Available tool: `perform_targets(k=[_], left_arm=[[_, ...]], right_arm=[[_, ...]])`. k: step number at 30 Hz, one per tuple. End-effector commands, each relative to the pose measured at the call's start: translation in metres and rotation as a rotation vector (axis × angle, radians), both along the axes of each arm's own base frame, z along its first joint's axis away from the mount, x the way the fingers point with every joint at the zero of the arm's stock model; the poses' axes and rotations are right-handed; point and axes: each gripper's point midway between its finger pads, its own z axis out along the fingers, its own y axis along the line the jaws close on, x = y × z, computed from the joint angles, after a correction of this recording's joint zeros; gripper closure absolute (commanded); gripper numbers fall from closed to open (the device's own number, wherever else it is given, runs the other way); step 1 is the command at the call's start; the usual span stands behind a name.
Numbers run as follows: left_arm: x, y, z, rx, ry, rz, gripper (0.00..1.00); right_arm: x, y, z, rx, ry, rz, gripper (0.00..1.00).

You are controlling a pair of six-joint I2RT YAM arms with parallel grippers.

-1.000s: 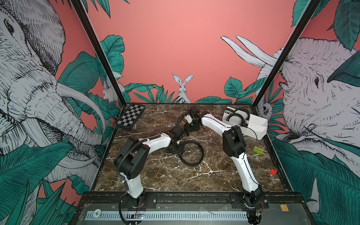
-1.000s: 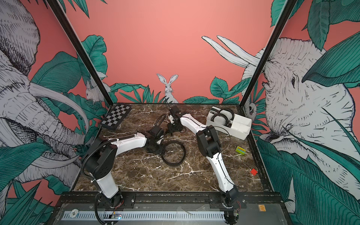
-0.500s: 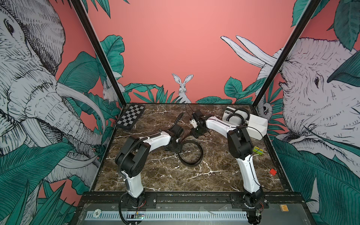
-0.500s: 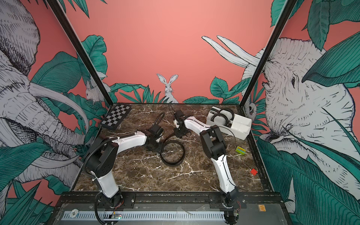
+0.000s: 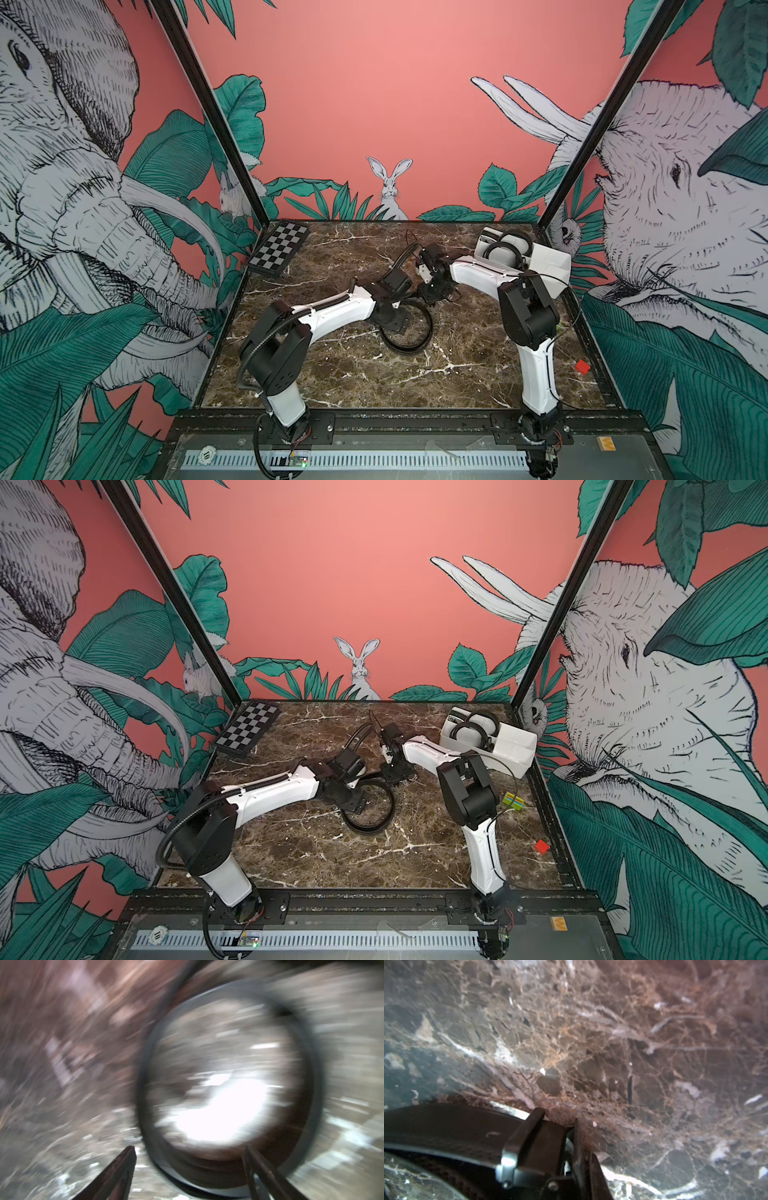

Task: Place the belts into the storage roll
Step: Roll the belt at the center of the board.

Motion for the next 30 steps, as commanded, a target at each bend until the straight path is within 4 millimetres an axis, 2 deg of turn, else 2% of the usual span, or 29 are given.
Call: perform_targets(k=[1, 3, 6, 18, 25, 30], left_arm=[[-0.017, -0.033, 0.021, -0.085, 0.004, -0.139, 0.18], [-0.03, -0.049, 0.014, -0.119, 0.051, -0.214, 0.2], [-0.04, -0.058, 0.006, -0.11, 0.08, -0.271, 0.26], [-0.046, -0.063, -0.026, -0.095, 0.138, -0.273, 0.49], [-0.051, -0.068, -0.03, -0.109, 0.16, -0.284, 0.53], [-0.058, -0.065, -0.042, -0.085, 0.187, -0.282, 0.53]], right_arm=[[-0.016, -0.01, -0.004, -0.018, 0.053, -0.021, 1.0], [-0.017, -0.01, -0.005, -0.01, 0.057, -0.027, 1.0], [-0.017, -0.012, -0.006, -0.005, 0.061, -0.035, 1.0], [-0.017, -0.015, -0.011, 0.009, 0.073, -0.054, 1.0], [-0.018, -0.017, -0.014, 0.011, 0.08, -0.059, 1.0], [-0.016, -0.018, -0.015, 0.011, 0.08, -0.068, 1.0]])
